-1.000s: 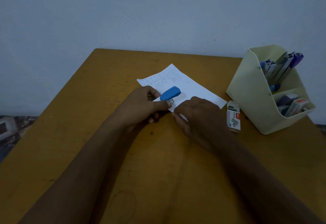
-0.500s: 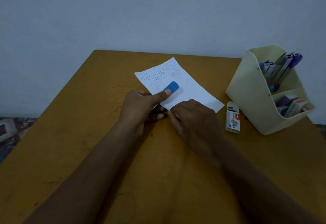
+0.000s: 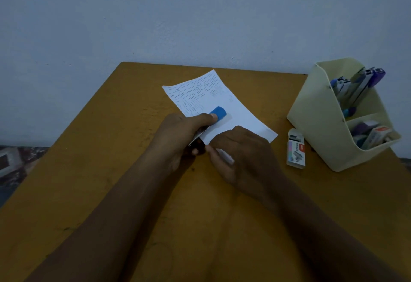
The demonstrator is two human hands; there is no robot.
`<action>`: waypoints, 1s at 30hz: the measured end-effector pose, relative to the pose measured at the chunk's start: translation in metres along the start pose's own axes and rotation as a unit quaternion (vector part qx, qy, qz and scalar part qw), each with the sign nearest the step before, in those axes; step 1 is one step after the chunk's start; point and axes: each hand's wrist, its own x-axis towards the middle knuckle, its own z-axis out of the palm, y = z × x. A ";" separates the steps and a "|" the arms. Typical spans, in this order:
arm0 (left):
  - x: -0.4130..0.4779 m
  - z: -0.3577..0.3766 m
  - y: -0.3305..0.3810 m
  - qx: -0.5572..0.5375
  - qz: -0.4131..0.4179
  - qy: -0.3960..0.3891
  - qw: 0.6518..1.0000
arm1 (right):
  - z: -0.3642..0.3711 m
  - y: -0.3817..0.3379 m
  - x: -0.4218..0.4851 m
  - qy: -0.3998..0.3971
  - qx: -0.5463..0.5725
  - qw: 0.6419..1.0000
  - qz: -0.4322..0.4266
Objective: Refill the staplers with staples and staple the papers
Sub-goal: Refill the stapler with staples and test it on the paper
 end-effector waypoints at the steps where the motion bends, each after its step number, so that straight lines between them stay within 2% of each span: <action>1: 0.000 0.000 0.000 0.011 0.002 0.002 1.000 | -0.003 -0.001 0.001 0.010 0.027 0.999 0.022; 4: 0.000 -0.003 0.001 0.055 0.018 -0.009 0.998 | -0.009 0.008 0.005 0.108 0.032 0.991 0.068; 6: 0.000 -0.006 0.002 0.096 0.042 -0.039 0.994 | -0.010 0.020 0.005 0.144 0.033 0.979 0.138; 9: -0.005 -0.011 0.002 0.109 0.093 -0.101 0.985 | -0.011 0.034 0.004 0.134 0.066 0.951 0.273; 12: -0.006 -0.016 0.000 0.083 0.138 -0.154 0.975 | -0.018 0.036 0.004 0.126 0.118 0.928 0.329; 15: -0.006 -0.024 -0.001 0.085 0.149 -0.156 0.973 | -0.024 0.036 0.006 0.119 0.200 0.896 0.378; 17: -0.005 -0.028 -0.002 0.122 0.165 -0.138 0.969 | -0.025 0.038 0.004 0.109 0.230 0.891 0.377; 19: -0.006 -0.029 -0.001 0.161 0.190 -0.138 0.959 | -0.026 0.040 0.002 0.110 0.231 0.900 0.353; 23: -0.005 -0.028 -0.002 0.138 0.205 -0.175 0.953 | -0.027 0.041 0.000 0.132 0.231 0.910 0.318; 30: -0.002 -0.028 -0.005 0.118 0.198 -0.172 0.958 | -0.027 0.040 -0.002 0.152 0.230 0.918 0.285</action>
